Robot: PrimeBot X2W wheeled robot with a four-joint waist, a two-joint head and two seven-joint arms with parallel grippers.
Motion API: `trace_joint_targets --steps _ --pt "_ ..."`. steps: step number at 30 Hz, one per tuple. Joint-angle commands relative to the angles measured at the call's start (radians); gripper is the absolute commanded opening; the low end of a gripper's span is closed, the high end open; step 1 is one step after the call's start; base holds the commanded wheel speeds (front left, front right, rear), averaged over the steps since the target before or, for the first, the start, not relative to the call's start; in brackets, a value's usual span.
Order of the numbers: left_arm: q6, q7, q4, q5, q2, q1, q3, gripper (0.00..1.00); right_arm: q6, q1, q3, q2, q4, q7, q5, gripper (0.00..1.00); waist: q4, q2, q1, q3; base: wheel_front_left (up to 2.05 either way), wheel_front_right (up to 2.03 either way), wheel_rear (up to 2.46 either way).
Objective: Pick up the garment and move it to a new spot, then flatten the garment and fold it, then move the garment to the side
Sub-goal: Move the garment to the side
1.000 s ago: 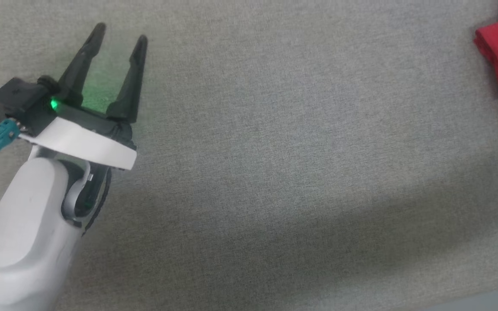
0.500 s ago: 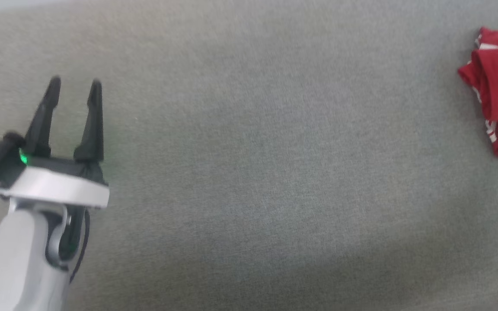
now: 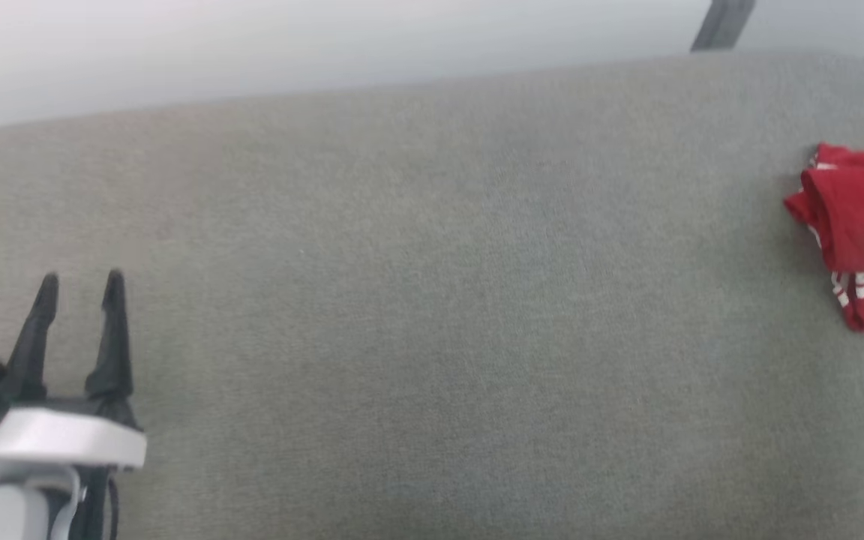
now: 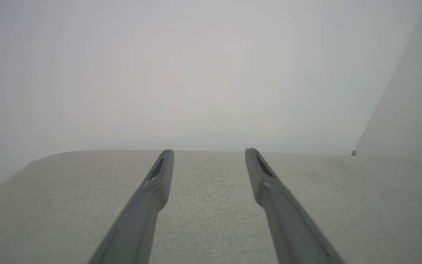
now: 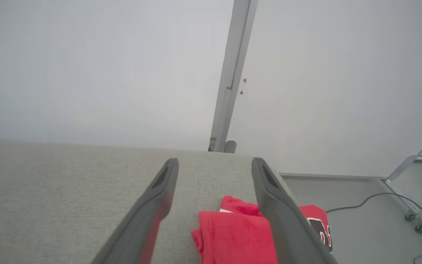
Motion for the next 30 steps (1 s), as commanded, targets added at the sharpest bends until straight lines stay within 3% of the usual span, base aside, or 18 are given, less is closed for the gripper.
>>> trace_joint_targets --steps 1,14,30 --pt "-0.003 -0.004 -0.006 0.001 -0.004 0.023 0.018 1.0 -0.002 0.033 -0.005 0.011 -0.017 -0.011 -0.003 1.0 0.021 -0.0001 0.0 -0.035 0.0 0.0 0.0" --pt "-0.021 -0.004 -0.058 0.035 -0.054 0.211 0.166 1.0 -0.002 0.339 -0.104 0.12 -0.268 -0.03 -0.085 1.0 0.045 -0.0001 0.0 -0.141 0.0 0.0 0.0" --pt "-0.029 -0.004 -0.046 0.036 -0.072 0.304 0.204 1.0 -0.002 0.621 -0.225 0.281 -0.539 0.004 -0.176 1.0 0.07 -0.0001 0.0 -0.188 0.0 0.0 0.0"
